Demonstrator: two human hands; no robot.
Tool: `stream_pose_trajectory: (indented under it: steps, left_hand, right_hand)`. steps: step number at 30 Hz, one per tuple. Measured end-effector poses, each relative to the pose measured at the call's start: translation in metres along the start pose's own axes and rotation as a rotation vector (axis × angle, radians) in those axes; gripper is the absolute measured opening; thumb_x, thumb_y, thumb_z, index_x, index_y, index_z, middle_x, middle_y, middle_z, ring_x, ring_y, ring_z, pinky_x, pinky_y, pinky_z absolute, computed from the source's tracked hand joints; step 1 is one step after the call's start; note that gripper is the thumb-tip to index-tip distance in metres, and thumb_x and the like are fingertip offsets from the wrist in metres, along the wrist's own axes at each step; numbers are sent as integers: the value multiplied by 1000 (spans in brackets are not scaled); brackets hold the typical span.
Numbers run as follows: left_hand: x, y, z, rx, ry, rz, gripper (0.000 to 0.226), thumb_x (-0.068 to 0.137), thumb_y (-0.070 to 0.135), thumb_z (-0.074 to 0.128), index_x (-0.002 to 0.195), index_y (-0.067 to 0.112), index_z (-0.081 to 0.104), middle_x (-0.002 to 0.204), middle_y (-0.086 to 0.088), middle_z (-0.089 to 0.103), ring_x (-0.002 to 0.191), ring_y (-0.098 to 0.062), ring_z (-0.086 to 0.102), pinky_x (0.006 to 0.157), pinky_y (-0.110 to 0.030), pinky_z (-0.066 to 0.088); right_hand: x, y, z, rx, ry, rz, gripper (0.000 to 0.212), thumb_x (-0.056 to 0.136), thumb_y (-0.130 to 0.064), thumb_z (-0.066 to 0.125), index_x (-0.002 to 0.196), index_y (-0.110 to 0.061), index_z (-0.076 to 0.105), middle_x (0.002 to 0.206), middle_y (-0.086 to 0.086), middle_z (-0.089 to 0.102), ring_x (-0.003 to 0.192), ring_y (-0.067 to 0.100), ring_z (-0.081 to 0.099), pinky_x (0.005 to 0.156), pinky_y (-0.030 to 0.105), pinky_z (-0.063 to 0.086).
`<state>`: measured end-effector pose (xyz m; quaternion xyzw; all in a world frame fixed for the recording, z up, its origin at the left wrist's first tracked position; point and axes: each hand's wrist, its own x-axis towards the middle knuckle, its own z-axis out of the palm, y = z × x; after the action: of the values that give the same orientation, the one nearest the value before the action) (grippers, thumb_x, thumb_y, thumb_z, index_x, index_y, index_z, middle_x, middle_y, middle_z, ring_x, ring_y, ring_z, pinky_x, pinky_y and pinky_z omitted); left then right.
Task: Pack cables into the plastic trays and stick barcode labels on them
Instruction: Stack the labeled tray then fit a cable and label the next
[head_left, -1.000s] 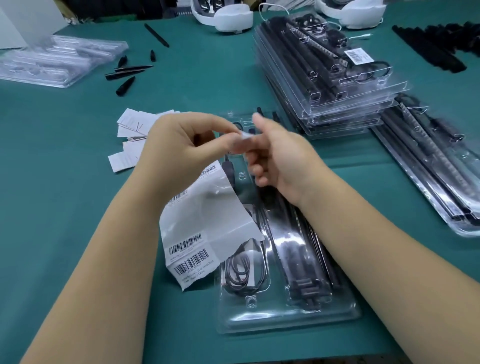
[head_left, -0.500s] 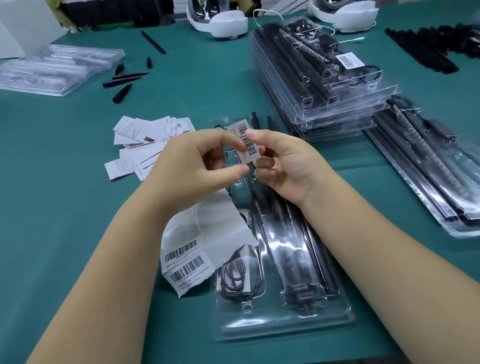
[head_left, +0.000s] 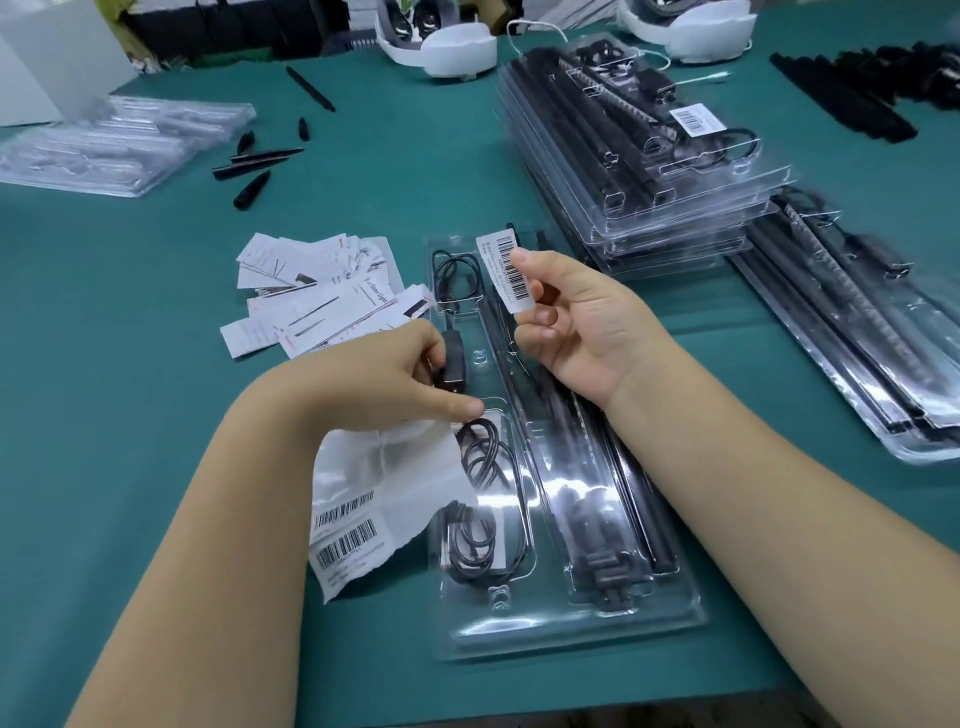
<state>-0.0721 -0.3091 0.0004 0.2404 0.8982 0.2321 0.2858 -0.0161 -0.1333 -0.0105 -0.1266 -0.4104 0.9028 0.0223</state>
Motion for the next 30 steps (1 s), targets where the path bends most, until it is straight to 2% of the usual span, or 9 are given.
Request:
stream_pose_trajectory:
  steps: [3,6,11,15,19,22,25,27,30]
  left_hand:
    - [-8,-6,-9,52,-129,10,73,39,71,74,88,23,47,57,19,49,58,-9,40,63,-29,37]
    - [-12,-4,-13,59,-220,29,70,41,56,82,88,21,44,61,17,46,55,-5,36,58,-21,34]
    - [-18,1,-17,240,-271,-67,73,39,55,84,91,22,46,71,9,45,63,-11,39,62,-27,34]
    - [-24,-8,-22,389,-274,-174,63,48,48,90,88,25,47,73,10,46,66,-12,41,62,-27,33]
    - [-26,-11,-25,379,-259,-239,76,34,71,83,82,23,50,70,9,51,64,-13,43,62,-27,34]
    - [-16,-6,-23,191,-75,-194,60,54,76,66,79,22,57,69,5,56,60,-15,45,58,-27,37]
    - [9,2,-19,-85,264,-157,34,84,53,61,86,20,66,77,7,69,51,-10,46,53,-23,39]
    - [26,12,-13,-228,453,-158,24,87,33,58,89,11,68,74,9,71,39,-6,40,48,-21,34]
    - [43,20,-1,-329,626,-133,16,82,17,50,77,12,65,70,-1,63,58,-19,42,59,-24,35]
  right_hand:
    - [-1,0,1,15,1,11,5,81,-10,66,79,-8,63,60,-3,43,44,4,31,36,13,27]
    - [0,0,-1,55,9,7,8,81,-10,67,74,-8,65,63,-2,47,43,4,33,35,13,29]
    - [1,0,-3,39,-33,-20,7,75,-13,70,74,-11,63,61,-4,49,43,4,34,36,13,30]
    - [2,-1,-3,37,-31,-12,7,78,-10,68,73,-11,64,59,-5,52,41,3,33,35,12,28]
    - [1,0,-1,-2,-37,-14,6,80,-8,66,83,-9,62,54,-7,54,40,2,33,35,12,28]
    - [2,0,-1,-9,-30,-19,4,83,-7,65,84,-9,61,53,-7,52,40,2,33,35,12,28]
    - [1,0,0,-7,-29,-19,5,84,-7,64,82,-9,60,52,-7,51,39,2,33,35,12,28]
    - [1,-1,0,-6,-34,-15,7,84,-6,63,78,-10,61,52,-7,51,39,2,33,35,12,28]
    - [2,-1,1,-81,-29,26,20,85,-4,62,65,-10,63,52,-4,48,39,3,34,34,13,28]
